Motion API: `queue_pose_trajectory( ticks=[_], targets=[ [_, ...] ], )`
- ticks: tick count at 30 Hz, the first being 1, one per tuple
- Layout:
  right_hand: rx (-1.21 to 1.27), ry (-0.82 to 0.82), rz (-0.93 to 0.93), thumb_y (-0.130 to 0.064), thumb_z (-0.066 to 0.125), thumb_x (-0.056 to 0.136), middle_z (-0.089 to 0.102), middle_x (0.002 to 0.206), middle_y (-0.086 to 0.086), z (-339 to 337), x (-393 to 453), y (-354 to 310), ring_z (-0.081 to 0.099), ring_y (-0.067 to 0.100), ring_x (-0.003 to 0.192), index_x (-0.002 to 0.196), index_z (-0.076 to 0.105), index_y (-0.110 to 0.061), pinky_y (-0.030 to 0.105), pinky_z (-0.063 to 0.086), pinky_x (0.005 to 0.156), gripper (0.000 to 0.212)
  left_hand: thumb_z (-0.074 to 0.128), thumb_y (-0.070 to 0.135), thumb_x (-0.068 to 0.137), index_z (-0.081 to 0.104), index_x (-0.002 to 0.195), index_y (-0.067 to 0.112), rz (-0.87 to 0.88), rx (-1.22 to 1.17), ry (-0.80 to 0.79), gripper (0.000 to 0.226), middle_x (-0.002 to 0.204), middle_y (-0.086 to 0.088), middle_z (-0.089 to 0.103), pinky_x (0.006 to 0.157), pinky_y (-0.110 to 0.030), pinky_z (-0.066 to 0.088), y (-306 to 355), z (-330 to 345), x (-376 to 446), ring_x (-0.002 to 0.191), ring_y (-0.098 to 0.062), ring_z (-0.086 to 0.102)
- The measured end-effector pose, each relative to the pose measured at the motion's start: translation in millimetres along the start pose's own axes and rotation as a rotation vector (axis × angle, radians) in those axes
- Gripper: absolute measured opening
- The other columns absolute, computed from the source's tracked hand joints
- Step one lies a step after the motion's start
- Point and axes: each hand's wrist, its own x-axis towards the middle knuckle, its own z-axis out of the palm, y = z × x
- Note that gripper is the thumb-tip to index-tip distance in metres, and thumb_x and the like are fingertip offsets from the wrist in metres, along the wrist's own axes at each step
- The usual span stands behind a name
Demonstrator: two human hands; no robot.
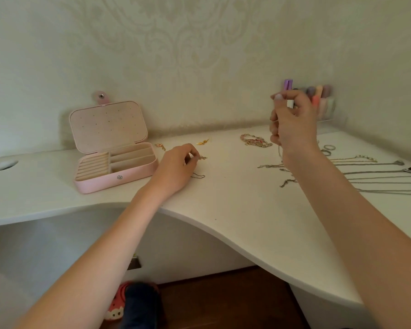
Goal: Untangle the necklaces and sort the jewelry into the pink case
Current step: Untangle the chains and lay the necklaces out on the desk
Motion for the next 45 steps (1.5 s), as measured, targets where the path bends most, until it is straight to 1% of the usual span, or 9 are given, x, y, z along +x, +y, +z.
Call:
queue_pose_trajectory(
  ticks=[5, 8, 10, 13, 17, 20, 25, 32, 45],
  targets=[
    [-0.018, -0.269, 0.085, -0.019, 0.056, 0.095, 0.052, 0.065, 0.000, 9, -7, 3, 0.048, 0.012, 0.048, 0.091, 0.061, -0.018, 0.020, 0.036, 0.039, 0.007, 0.058, 0.013, 0.080, 0.065, 0.100, 0.026, 0.100, 0.128, 0.011, 0.024, 0.097, 0.013, 0.059, 0.090, -0.033, 0.036, 8, 5, -4, 0.098, -0.012, 0.050],
    [-0.161, -0.441, 0.007, -0.019, 0.062, 0.090, 0.063, 0.077, -0.004, 15, -12, 4, 0.060, 0.006, 0.068, 0.089, 0.067, -0.017, 0.018, 0.049, 0.061, 0.005, 0.061, 0.010, 0.081, 0.065, 0.105, 0.021, 0.036, -0.412, -0.029, 0.026, 0.107, 0.010, 0.066, 0.093, -0.025, 0.042, 31, 2, -8, 0.105, -0.006, 0.058],
    [-0.277, -0.496, -0.066, -0.016, 0.067, 0.086, 0.066, 0.079, -0.006, 16, -14, 4, 0.059, -0.003, 0.068, 0.085, 0.069, -0.017, 0.011, 0.045, 0.063, 0.002, 0.058, 0.015, 0.081, 0.063, 0.110, 0.020, -0.032, -0.772, -0.158, 0.030, 0.111, 0.006, 0.068, 0.092, -0.020, 0.046, 49, -2, -9, 0.108, -0.004, 0.061],
    [-0.317, -0.495, -0.084, -0.013, 0.071, 0.083, 0.069, 0.078, -0.002, 12, -13, 5, 0.061, -0.001, 0.067, 0.085, 0.069, -0.009, 0.012, 0.046, 0.064, 0.005, 0.048, 0.008, 0.091, 0.060, 0.111, 0.014, -0.105, -1.093, -0.265, 0.024, 0.104, -0.010, 0.071, 0.094, -0.025, 0.047, 60, -4, -8, 0.102, -0.018, 0.067],
    [-0.284, -0.430, -0.051, -0.010, 0.070, 0.083, 0.072, 0.080, 0.009, 6, -8, 4, 0.063, 0.005, 0.064, 0.085, 0.065, -0.005, 0.022, 0.051, 0.069, 0.007, 0.048, 0.009, 0.096, 0.065, 0.098, 0.010, -0.080, -1.004, -0.206, 0.017, 0.074, -0.001, 0.069, 0.079, -0.026, 0.053, 55, 0, -10, 0.069, -0.016, 0.067],
    [-0.208, -0.428, -0.002, -0.005, 0.068, 0.083, 0.072, 0.081, 0.013, 7, -8, 3, 0.069, 0.015, 0.070, 0.082, 0.061, -0.007, 0.024, 0.055, 0.070, 0.008, 0.051, 0.011, 0.095, 0.068, 0.092, 0.012, -0.098, -0.938, -0.159, 0.018, 0.069, 0.004, 0.065, 0.067, -0.023, 0.053, 47, -2, -10, 0.057, -0.008, 0.055],
    [-0.036, -0.338, 0.048, -0.005, 0.069, 0.083, 0.070, 0.074, 0.007, 4, -5, 2, 0.066, 0.016, 0.070, 0.083, 0.061, -0.009, 0.030, 0.054, 0.077, 0.009, 0.057, 0.013, 0.092, 0.071, 0.090, 0.015, -0.168, -0.864, -0.129, 0.014, 0.073, 0.006, 0.069, 0.051, -0.014, 0.038, 33, -9, -10, 0.056, -0.004, 0.050],
    [0.498, -0.168, 0.341, 0.004, 0.060, 0.086, 0.063, 0.079, 0.001, -13, 11, 3, 0.063, 0.010, 0.077, 0.090, 0.061, -0.010, 0.022, 0.053, 0.086, 0.015, 0.061, 0.012, 0.090, 0.072, 0.088, 0.014, -0.204, -0.799, -0.127, 0.011, 0.076, 0.004, 0.071, 0.049, -0.012, 0.039, 20, -13, -21, 0.055, -0.002, 0.052],
    [0.444, -0.018, 0.357, 0.009, 0.058, 0.085, 0.065, 0.082, 0.005, -62, -2, -4, 0.064, 0.012, 0.070, 0.092, 0.065, -0.004, 0.018, 0.055, 0.067, 0.016, 0.066, 0.011, 0.086, 0.070, 0.080, 0.013, -0.133, -0.526, -0.125, 0.008, 0.067, 0.004, 0.071, 0.049, -0.018, 0.046, 37, -11, -43, 0.052, -0.004, 0.061]
  ],
)
